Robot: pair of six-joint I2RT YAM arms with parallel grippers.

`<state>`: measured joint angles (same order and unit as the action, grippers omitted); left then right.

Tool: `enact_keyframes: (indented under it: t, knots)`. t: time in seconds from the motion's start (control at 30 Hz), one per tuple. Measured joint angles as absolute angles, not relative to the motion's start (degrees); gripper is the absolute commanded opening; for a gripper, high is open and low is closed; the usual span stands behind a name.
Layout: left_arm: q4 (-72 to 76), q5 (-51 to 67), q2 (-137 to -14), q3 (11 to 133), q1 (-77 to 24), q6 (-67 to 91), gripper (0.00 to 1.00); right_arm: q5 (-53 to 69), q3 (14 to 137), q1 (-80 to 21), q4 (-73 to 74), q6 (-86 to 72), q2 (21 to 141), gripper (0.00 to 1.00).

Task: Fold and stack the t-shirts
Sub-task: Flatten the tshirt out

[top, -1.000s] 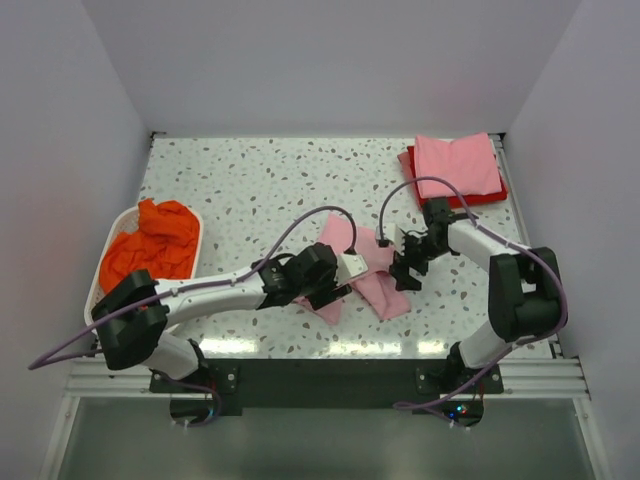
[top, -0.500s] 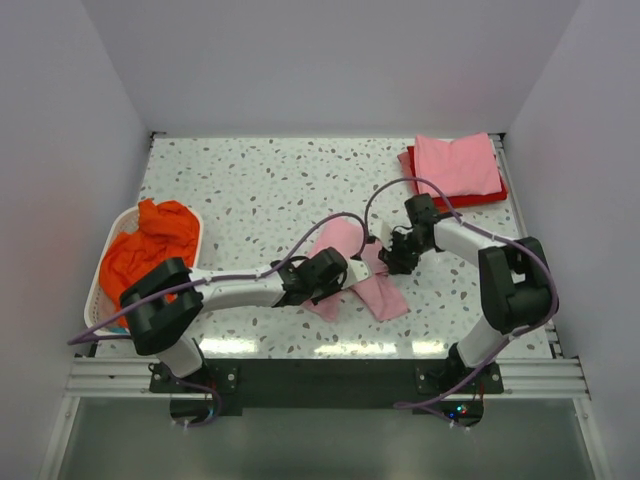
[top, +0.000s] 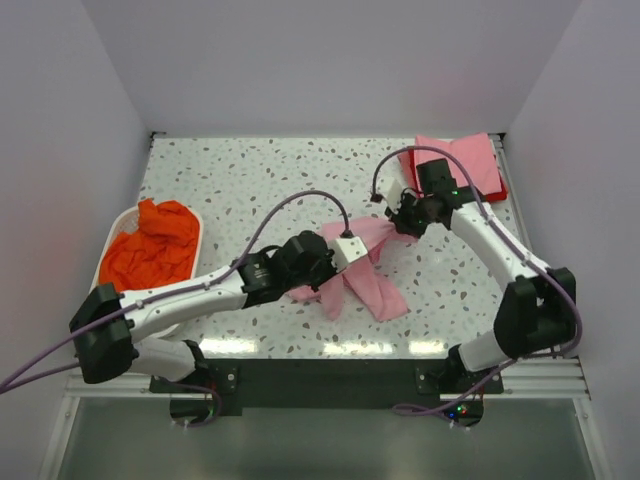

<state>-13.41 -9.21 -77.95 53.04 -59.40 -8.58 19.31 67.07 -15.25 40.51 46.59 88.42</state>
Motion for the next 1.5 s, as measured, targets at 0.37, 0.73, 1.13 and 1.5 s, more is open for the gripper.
enact_keyframes:
  t: [0.37, 0.73, 1.13, 1.5]
  knots:
    - [-16.25, 5.72, -77.6, 78.59, -65.12, -5.34, 0.0, 12.6, 88.6, -7.57, 47.24, 42.63, 65.82, 0.0]
    - [-11.07, 4.25, -75.4, 91.9, -75.18, -3.42, 0.0, 17.91, 129.12, -8.14, 51.92, 36.53, 74.3, 0.0]
    - [-14.26, -40.05, -31.07, 46.78, -74.63, 27.75, 0.29, 23.4, 132.62, -34.48, 46.7, 27.35, 117.1, 0.56]
    - [-47.09, -54.0, -27.35, 44.6, -75.09, 55.13, 0.88, 13.91, 127.52, -39.09, 42.81, 22.92, 133.53, 0.86]
